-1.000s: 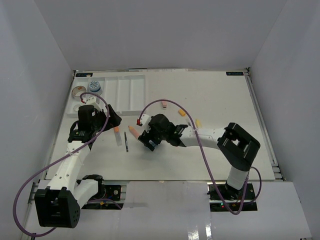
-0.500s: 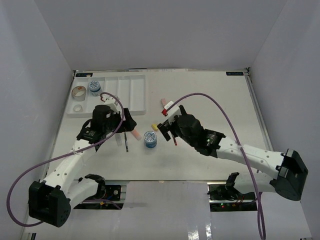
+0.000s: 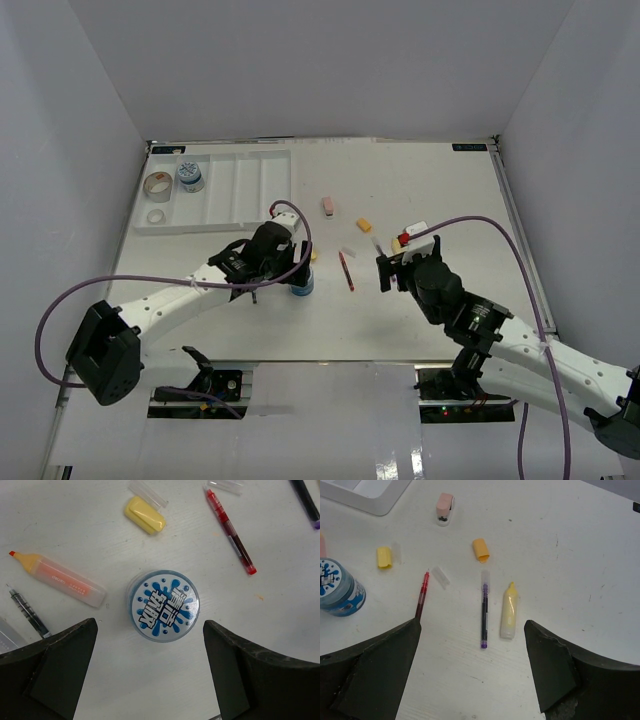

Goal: Sort the stationery into containers
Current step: Pick up the stationery from the center of the board.

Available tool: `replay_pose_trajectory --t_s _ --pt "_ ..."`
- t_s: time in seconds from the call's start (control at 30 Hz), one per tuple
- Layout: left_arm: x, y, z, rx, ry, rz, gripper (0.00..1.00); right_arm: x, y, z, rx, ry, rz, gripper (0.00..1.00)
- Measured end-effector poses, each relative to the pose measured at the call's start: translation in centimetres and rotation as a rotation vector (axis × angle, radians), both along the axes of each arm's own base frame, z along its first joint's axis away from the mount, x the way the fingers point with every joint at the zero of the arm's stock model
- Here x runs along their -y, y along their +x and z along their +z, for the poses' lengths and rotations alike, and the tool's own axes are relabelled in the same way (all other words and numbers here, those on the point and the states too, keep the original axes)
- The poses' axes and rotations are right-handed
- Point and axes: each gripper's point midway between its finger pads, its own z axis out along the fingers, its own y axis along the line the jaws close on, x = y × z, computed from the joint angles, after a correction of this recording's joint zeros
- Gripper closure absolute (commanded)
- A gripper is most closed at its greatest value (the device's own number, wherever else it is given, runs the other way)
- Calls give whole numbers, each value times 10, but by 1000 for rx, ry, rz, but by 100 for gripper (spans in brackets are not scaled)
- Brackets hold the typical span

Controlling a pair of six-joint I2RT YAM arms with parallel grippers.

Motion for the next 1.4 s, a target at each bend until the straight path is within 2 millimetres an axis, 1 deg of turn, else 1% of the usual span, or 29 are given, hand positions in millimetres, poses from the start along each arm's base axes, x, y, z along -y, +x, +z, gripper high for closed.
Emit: replay_pose_trajectory --t_s 0.17,0.3,0.5,0.63,0.7,0.83,1.03,1.13,1.27,1.3,1.4 --pt "3 -1 -10 -5 50 -2 2 11 -3 -6 3 20 -30 10" --pt "8 -2 -17 -17 74 -14 2 13 -4 -13 -6 8 -37 10" --pt "18 -7 -37 -57 120 -38 2 15 -3 -13 -6 3 -46 10" --pt "19 -7 -43 -67 139 -29 3 15 -3 -13 -5 3 -47 10" --pt "18 -7 -44 -66 143 -17 6 15 -3 -13 -5 4 -48 10" --pt "17 -3 -41 -56 140 10 17 15 -3 -13 -5 4 -48 10" --pt "20 -1 -40 -58 130 28 23 15 -3 -13 -6 1 -47 10" --pt "21 0 -40 -58 126 34 30 15 -3 -14 -7 1 -47 10" --pt "21 1 -40 -57 125 40 44 16 -3 -15 -8 0 -47 10" --pt "20 1 -40 -56 125 44 52 16 -3 -16 -9 -2 -47 10" --pt "18 2 -39 -51 130 59 58 16 -4 -19 -13 -9 -45 10"
